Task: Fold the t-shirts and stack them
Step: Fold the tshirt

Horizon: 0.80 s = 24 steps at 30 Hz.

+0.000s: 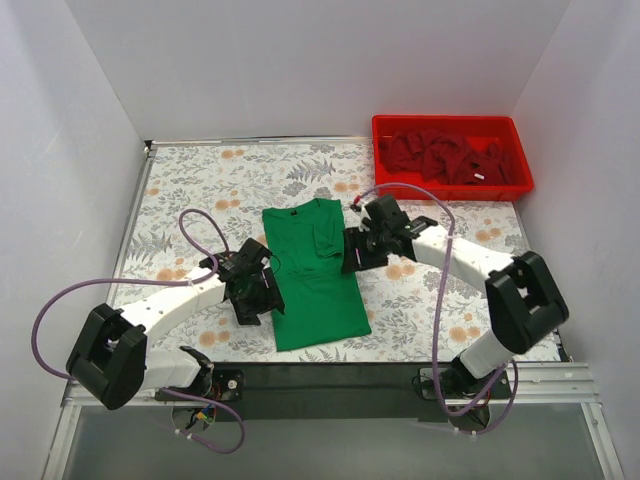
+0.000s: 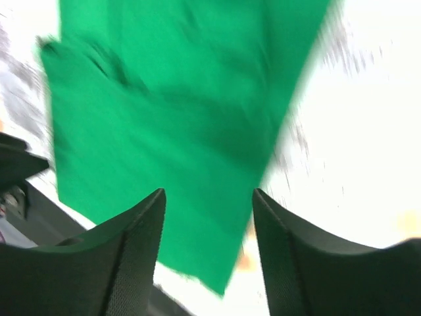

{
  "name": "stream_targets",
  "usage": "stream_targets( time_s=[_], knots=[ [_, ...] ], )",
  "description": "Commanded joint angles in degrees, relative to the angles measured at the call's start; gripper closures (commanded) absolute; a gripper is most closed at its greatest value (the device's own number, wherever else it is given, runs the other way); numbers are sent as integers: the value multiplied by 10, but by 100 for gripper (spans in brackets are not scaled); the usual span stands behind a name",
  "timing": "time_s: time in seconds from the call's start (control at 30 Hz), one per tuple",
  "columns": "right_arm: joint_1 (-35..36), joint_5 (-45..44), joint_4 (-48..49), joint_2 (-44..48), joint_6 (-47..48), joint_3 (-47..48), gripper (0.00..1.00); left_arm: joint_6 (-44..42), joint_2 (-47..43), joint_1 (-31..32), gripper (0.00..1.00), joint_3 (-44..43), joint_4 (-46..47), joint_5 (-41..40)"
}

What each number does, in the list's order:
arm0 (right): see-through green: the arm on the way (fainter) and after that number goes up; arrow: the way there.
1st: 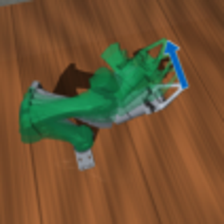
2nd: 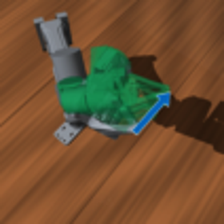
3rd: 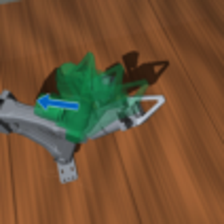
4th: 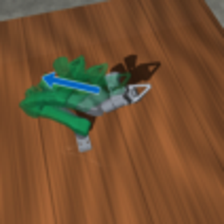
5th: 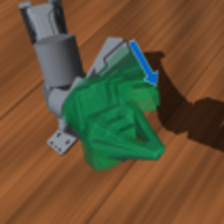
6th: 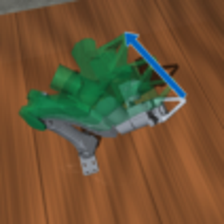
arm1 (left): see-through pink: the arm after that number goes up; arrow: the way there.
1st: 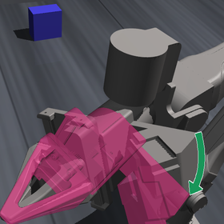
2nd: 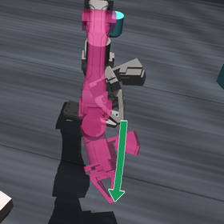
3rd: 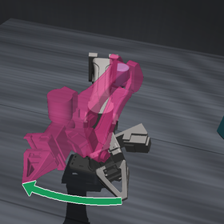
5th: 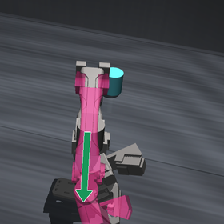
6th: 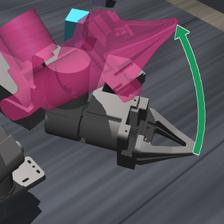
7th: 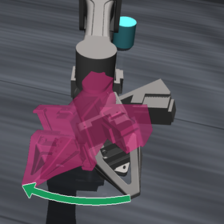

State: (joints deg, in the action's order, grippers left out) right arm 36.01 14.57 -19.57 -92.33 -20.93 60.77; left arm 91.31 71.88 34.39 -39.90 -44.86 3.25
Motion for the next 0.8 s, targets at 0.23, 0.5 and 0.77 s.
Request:
stream_targets(
  time_s=[0.23, 0.5, 0.77],
  knots=[
    [42, -84, -122, 138, -104, -139, 46, 60, 13, 62, 42, 3, -20, 9],
    [88, -79, -125, 131, -141, -183, 52, 77, 29, 96, 44, 20, -18, 9],
    [104, -79, -115, 131, -157, -199, 53, 91, 50, 131, 44, 18, -15, 6]
  ],
)
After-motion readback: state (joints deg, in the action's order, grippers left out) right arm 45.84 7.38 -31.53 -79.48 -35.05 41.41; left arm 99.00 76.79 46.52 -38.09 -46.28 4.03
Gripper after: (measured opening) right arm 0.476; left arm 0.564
